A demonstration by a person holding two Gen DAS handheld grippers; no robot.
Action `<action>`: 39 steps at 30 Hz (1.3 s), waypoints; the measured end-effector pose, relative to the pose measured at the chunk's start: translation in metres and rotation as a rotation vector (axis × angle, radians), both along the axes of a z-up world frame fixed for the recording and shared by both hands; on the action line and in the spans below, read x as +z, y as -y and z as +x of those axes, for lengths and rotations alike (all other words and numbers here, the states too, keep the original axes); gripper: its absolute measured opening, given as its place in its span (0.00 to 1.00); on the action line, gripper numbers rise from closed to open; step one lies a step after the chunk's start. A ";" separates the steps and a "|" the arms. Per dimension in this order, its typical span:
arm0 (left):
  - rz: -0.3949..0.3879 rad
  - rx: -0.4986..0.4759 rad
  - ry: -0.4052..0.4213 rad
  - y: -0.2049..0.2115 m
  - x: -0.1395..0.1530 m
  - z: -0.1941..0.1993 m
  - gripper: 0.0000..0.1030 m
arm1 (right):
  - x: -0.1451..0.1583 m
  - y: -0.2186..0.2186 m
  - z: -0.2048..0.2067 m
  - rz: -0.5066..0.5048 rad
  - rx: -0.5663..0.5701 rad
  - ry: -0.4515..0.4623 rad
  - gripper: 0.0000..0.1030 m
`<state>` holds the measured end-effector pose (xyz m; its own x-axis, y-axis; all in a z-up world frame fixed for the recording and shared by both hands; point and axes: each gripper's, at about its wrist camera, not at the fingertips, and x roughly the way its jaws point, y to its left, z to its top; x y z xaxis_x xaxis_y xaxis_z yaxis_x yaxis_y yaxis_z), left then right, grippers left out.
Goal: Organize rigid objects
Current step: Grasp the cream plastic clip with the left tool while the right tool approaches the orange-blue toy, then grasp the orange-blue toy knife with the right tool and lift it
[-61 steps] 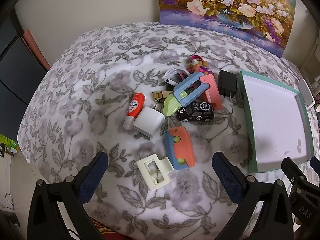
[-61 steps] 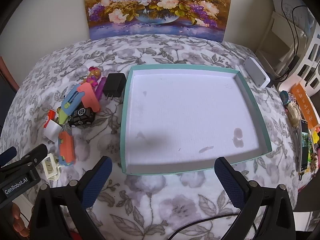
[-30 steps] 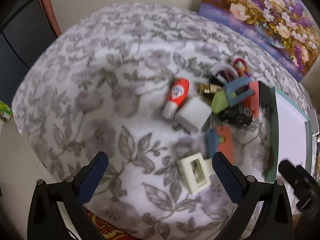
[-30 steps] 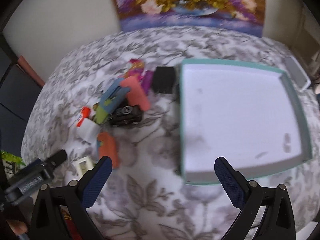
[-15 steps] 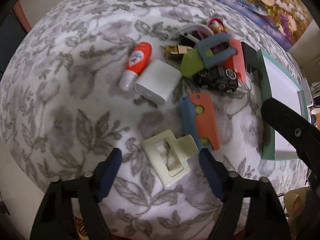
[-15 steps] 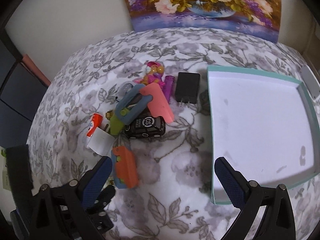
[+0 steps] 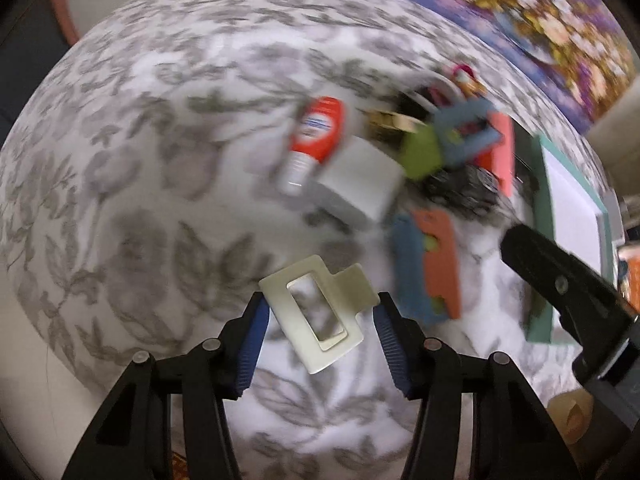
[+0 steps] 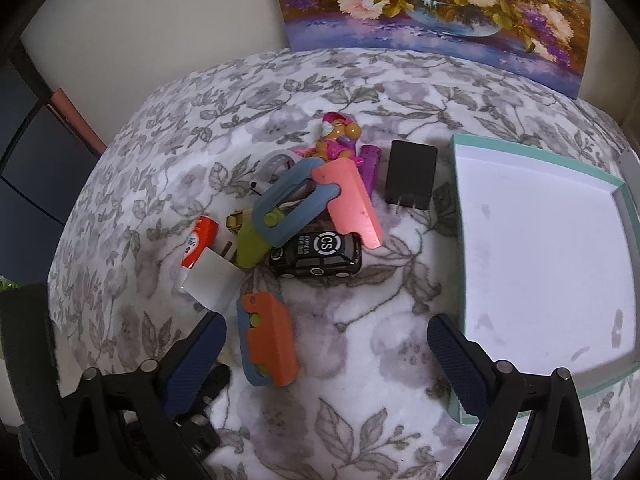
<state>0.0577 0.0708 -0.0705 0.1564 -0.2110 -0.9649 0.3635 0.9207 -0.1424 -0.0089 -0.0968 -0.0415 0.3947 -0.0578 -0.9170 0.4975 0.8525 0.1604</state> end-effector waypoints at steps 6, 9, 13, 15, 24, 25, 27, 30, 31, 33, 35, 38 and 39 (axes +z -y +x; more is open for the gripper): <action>-0.039 0.111 0.003 -0.039 -0.005 0.023 0.54 | -0.018 -0.011 0.012 0.025 0.045 -0.047 0.91; -0.053 0.130 0.004 -0.050 -0.005 0.029 0.54 | -0.028 -0.019 0.018 0.022 0.076 -0.078 0.87; -0.042 0.135 0.010 -0.056 -0.005 0.032 0.52 | -0.041 -0.031 0.026 0.013 0.121 -0.114 0.81; -0.034 0.136 -0.003 -0.057 -0.010 0.033 0.51 | -0.046 -0.037 0.030 0.002 0.145 -0.131 0.77; -0.006 0.123 0.014 -0.054 -0.015 0.036 0.52 | -0.060 -0.056 0.039 -0.079 0.191 -0.175 0.71; 0.007 0.119 0.018 -0.047 -0.011 0.032 0.51 | -0.061 -0.059 0.040 -0.088 0.195 -0.176 0.71; 0.033 0.108 0.030 -0.037 -0.012 0.030 0.51 | -0.063 -0.066 0.043 -0.111 0.205 -0.181 0.69; 0.056 0.100 0.049 -0.033 -0.013 0.030 0.52 | -0.064 -0.070 0.043 -0.115 0.206 -0.177 0.63; 0.063 0.098 0.052 -0.031 -0.013 0.030 0.52 | -0.063 -0.070 0.043 -0.115 0.204 -0.175 0.61; 0.087 0.089 0.061 -0.026 -0.015 0.030 0.52 | -0.062 -0.069 0.040 -0.119 0.202 -0.172 0.52; 0.118 0.078 0.070 -0.020 -0.016 0.029 0.53 | -0.059 -0.062 0.036 -0.117 0.198 -0.171 0.47; 0.142 0.076 0.072 -0.018 -0.016 0.030 0.53 | -0.057 -0.055 0.032 -0.110 0.194 -0.165 0.43; 0.145 0.081 0.070 -0.016 -0.017 0.031 0.53 | -0.057 -0.054 0.032 -0.104 0.192 -0.162 0.43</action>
